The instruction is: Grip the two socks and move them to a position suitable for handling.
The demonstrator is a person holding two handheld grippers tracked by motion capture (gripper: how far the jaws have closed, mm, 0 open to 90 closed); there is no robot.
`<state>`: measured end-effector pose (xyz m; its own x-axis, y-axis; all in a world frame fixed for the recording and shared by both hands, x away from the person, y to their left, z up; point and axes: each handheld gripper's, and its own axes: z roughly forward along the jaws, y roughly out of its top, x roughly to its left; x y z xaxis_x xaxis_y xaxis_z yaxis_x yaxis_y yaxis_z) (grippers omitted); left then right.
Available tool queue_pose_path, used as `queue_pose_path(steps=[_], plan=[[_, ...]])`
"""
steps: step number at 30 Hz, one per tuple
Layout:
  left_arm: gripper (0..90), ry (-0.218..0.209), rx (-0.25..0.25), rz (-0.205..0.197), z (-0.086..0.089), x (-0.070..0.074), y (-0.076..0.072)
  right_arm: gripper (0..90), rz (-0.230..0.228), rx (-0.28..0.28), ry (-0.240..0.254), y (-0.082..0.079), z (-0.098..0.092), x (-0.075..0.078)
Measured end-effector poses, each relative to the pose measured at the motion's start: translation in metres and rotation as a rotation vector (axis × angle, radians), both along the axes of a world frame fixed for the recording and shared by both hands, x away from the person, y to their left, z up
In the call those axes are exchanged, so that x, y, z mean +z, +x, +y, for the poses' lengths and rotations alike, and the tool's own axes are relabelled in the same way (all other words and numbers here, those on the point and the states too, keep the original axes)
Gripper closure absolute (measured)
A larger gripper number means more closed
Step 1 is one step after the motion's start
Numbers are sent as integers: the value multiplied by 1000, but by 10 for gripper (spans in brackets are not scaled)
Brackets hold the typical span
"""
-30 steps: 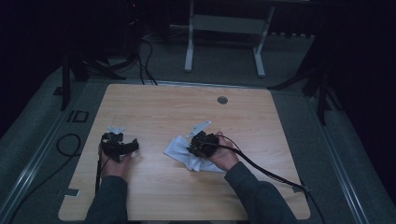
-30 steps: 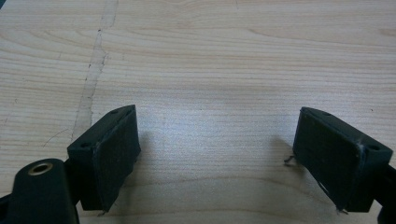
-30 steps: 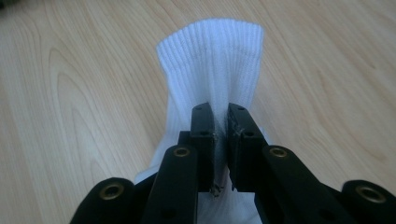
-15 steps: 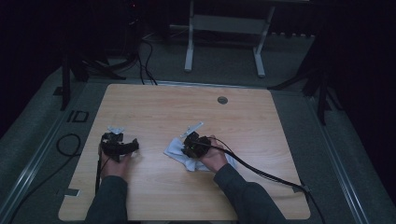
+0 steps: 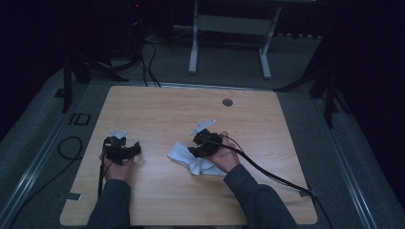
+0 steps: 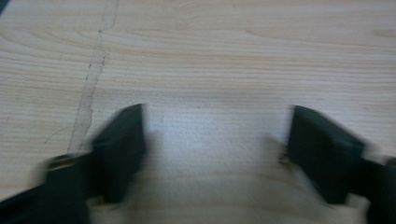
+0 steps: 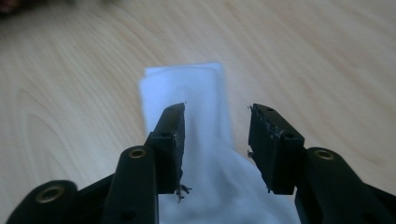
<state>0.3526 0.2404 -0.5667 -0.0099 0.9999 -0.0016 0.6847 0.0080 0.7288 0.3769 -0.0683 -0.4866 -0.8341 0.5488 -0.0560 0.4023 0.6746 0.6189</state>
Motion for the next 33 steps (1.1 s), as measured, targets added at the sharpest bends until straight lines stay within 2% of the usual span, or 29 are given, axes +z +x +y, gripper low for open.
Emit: queue_pose_path(steps=[1, 2, 3, 4, 5, 6, 7, 8, 9, 10, 11, 12, 13, 14, 15, 16, 17, 23, 33], plan=[[419, 1, -13, 20, -3, 3, -3, 541, -24, 0, -38, 0, -4, 5], [481, 1, -13, 20, -3, 3, -3, 541, -24, 0, -38, 0, -4, 5], [560, 17, -34, 15, -8, 7, -7, 540, -45, -4, -70, -2, -7, 8], [580, 17, -34, 15, -8, 7, -7, 540, -45, -4, -70, -2, -7, 8], [580, 5, -68, -9, -11, 11, -10, 543, -51, -7, -76, -3, -9, 9], [633, -11, -96, -27, -13, 14, -12, 559, -63, -7, -72, -5, -11, 10], [677, -28, -146, -52, -19, 21, -16, 562, -56, -13, -70, -7, -17, 10], [696, -28, -146, -52, -19, 21, -16, 562, -56, -13, -70, -7, -17, 10], [721, -36, -207, -65, -27, 28, -19, 566, -58, -20, -88, -8, -22, 10], [738, -36, -207, -65, -27, 28, -19, 566, -58, -20, -88, -8, -22, 10], [762, -38, -255, -72, -37, 31, -21, 567, -52, -27, -91, -8, -28, 9], [780, -38, -255, -72, -37, 31, -21, 567, -52, -27, -91, -8, -28, 9], [801, -33, -298, -76, -47, 34, -24, 565, -44, -39, -102, -8, -34, 9], [817, -33, -298, -76, -47, 34, -24, 565, -44, -39, -102, -8, -34, 9], [844, -28, -321, -85, -55, 37, -25, 565, -37, -49, -98, -8, -40, 8], [858, -28, -321, -85, -55, 37, -25, 565, -37, -49, -98, -8, -40, 8], [880, -28, -344, -90, -62, 38, -26, 559, -32, -63, -96, -8, -46, 7], [898, -16, -390, -86, -76, 40, -25, 563, -16, -101, -64, -8, -62, 5], [898, -2, -459, -65, -97, 37, -21, 583, 1, -131, -62, -9, -76, 1]])
